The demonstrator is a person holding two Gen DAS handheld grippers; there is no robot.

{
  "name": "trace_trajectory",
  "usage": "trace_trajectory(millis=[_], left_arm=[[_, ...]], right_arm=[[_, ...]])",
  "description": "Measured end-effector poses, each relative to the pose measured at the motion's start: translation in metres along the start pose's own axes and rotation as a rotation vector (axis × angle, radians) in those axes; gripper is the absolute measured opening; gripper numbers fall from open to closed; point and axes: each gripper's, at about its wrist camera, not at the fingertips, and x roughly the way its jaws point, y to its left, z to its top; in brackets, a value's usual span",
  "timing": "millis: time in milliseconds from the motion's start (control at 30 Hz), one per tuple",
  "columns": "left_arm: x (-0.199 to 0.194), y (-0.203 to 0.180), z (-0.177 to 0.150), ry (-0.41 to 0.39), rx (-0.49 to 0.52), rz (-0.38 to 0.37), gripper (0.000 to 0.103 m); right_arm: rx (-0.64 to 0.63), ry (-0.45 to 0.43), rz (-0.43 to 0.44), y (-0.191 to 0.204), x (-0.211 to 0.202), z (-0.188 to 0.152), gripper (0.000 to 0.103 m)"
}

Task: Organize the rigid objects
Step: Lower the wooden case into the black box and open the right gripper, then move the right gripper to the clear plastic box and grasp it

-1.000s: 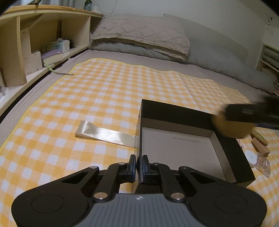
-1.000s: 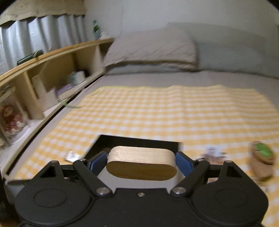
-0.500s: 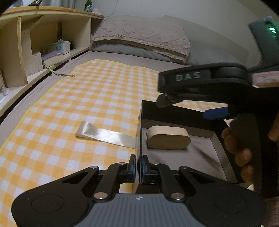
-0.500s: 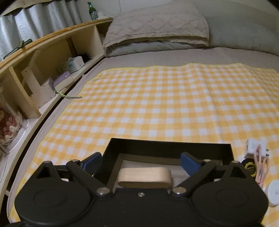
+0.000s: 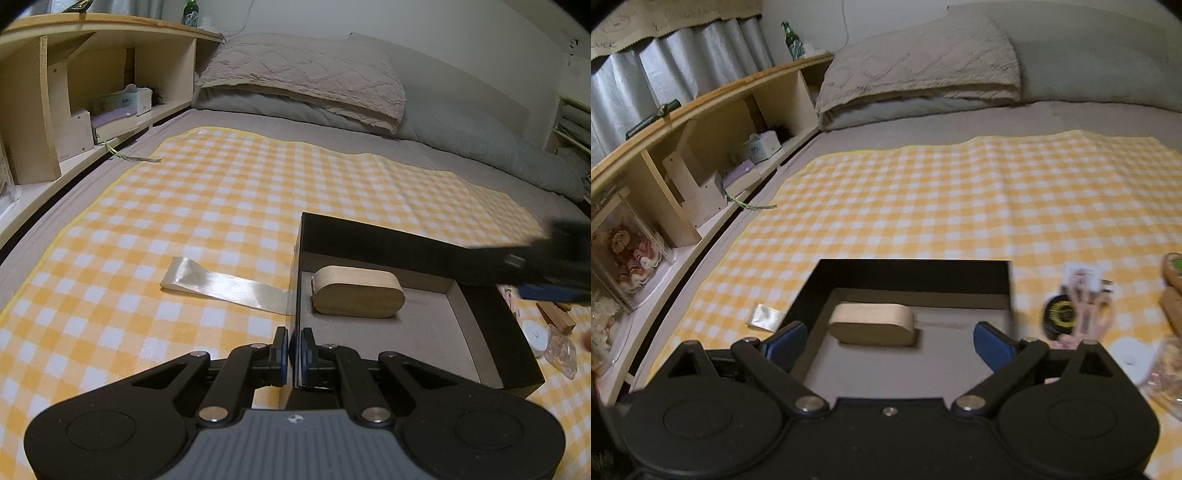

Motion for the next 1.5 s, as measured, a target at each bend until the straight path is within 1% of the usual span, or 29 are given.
trace_trajectory(millis=[100, 167, 367, 467, 600, 700, 867, 1067, 1133, 1267, 1367, 1500], left_arm=[[-0.001, -0.001, 0.000, -0.001, 0.000, 0.005, 0.007], [-0.001, -0.001, 0.000, -0.001, 0.001, 0.007, 0.007], [-0.001, -0.002, 0.000, -0.001, 0.004, 0.012, 0.007], [-0.002, -0.003, 0.000, -0.001, 0.010, 0.018, 0.007], [-0.002, -0.004, 0.000, -0.002, 0.018, 0.025, 0.007], [-0.002, -0.004, 0.000, -0.002, 0.019, 0.026, 0.007], [-0.002, -0.004, 0.000, -0.001, 0.018, 0.026, 0.007], [-0.002, -0.004, -0.001, -0.002, 0.017, 0.025, 0.007], [-0.002, -0.004, -0.001, -0.001, 0.016, 0.025, 0.007], [-0.002, -0.004, 0.000, -0.002, 0.017, 0.026, 0.007], [-0.002, -0.004, 0.000, -0.002, 0.018, 0.025, 0.007], [-0.001, -0.003, -0.001, -0.003, 0.019, 0.022, 0.008]], right_arm=[[-0.003, -0.023, -0.022, -0.020, -0.020, -0.005, 0.101], [-0.011, -0.046, -0.058, -0.036, -0.034, -0.008, 0.103], [-0.039, -0.101, -0.222, -0.084, -0.070, -0.020, 0.103], [0.002, -0.101, -0.299, -0.112, -0.079, -0.028, 0.103], [0.091, -0.078, -0.393, -0.145, -0.081, -0.044, 0.103], [0.152, -0.067, -0.428, -0.161, -0.081, -0.057, 0.103], [0.228, -0.036, -0.418, -0.171, -0.074, -0.075, 0.103], [0.477, -0.032, -0.397, -0.196, -0.060, -0.074, 0.103], [0.516, -0.040, -0.430, -0.202, -0.054, -0.070, 0.103], [0.551, -0.051, -0.496, -0.211, -0.040, -0.058, 0.103], [0.532, -0.041, -0.558, -0.214, -0.023, -0.048, 0.103], [0.470, 0.007, -0.663, -0.213, 0.000, -0.040, 0.103]])
